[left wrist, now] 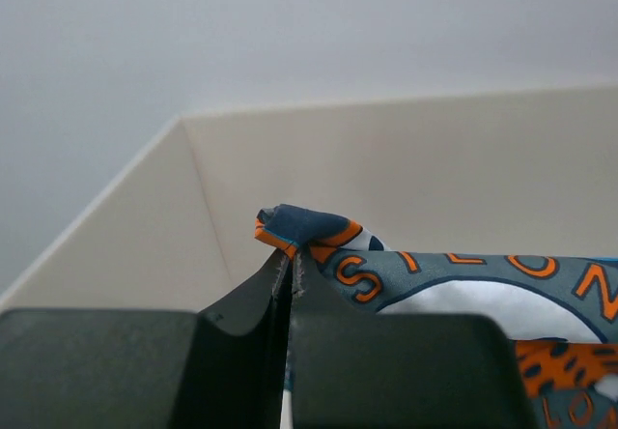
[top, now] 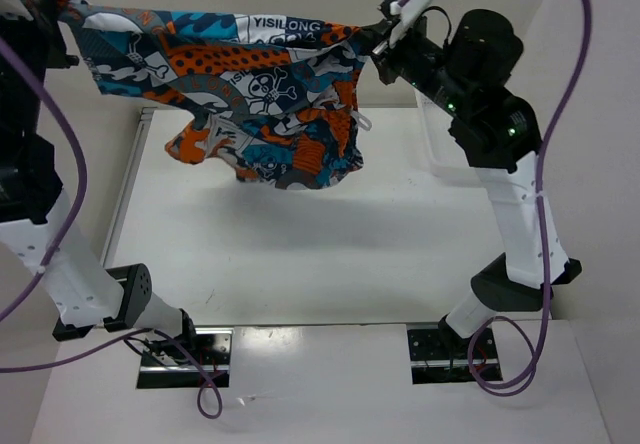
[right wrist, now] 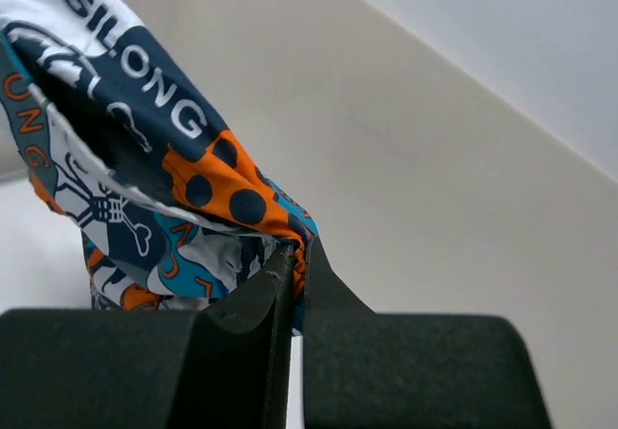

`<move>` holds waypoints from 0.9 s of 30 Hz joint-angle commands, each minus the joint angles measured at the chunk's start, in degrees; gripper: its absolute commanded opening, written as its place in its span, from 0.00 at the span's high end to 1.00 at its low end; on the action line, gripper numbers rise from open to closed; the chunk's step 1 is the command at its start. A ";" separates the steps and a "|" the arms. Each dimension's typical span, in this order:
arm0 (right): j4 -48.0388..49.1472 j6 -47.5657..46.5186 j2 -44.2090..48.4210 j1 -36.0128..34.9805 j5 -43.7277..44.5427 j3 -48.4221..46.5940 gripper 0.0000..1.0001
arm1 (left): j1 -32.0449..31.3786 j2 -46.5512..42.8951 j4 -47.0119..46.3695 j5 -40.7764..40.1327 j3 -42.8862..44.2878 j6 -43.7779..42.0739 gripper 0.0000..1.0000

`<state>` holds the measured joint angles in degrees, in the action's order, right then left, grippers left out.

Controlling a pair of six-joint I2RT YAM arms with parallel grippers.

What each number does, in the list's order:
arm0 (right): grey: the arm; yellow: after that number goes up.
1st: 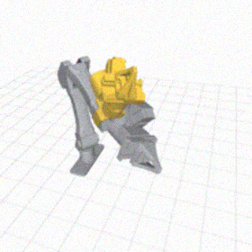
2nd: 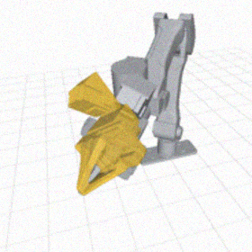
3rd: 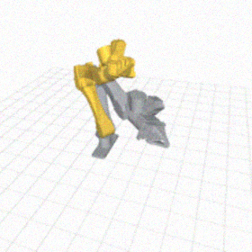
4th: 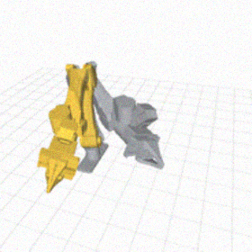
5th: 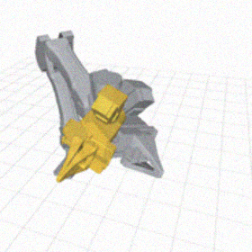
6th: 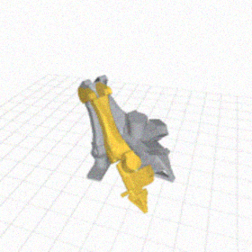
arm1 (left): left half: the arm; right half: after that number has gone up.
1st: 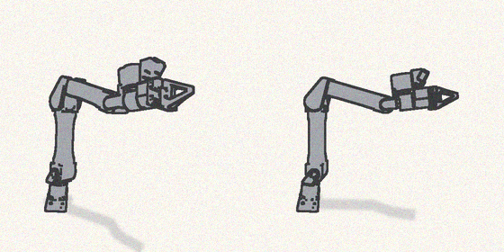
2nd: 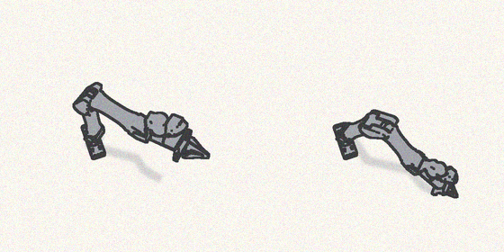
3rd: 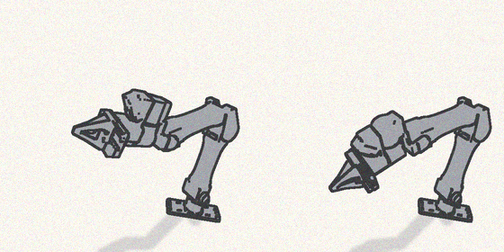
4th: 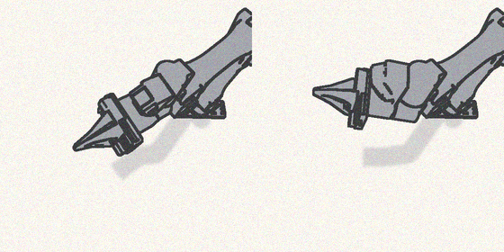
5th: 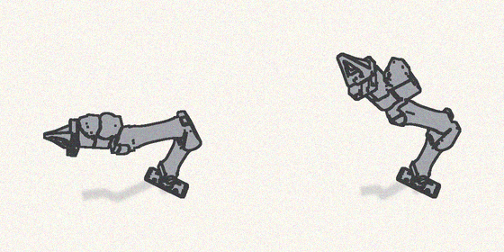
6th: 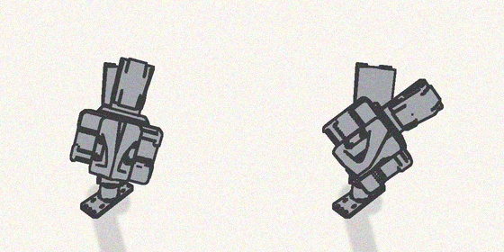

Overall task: Fold and stack the shorts
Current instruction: Flatten the shorts out

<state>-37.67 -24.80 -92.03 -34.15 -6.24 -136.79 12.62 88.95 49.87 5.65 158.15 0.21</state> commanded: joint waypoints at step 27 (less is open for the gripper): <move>16.40 16.63 -16.25 12.97 6.06 34.40 1.00 | -6.03 39.90 0.84 12.10 0.06 -0.21 1.00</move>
<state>-28.12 -7.79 -108.71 -22.35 -4.73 -101.60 6.28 132.75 53.45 15.62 151.89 0.23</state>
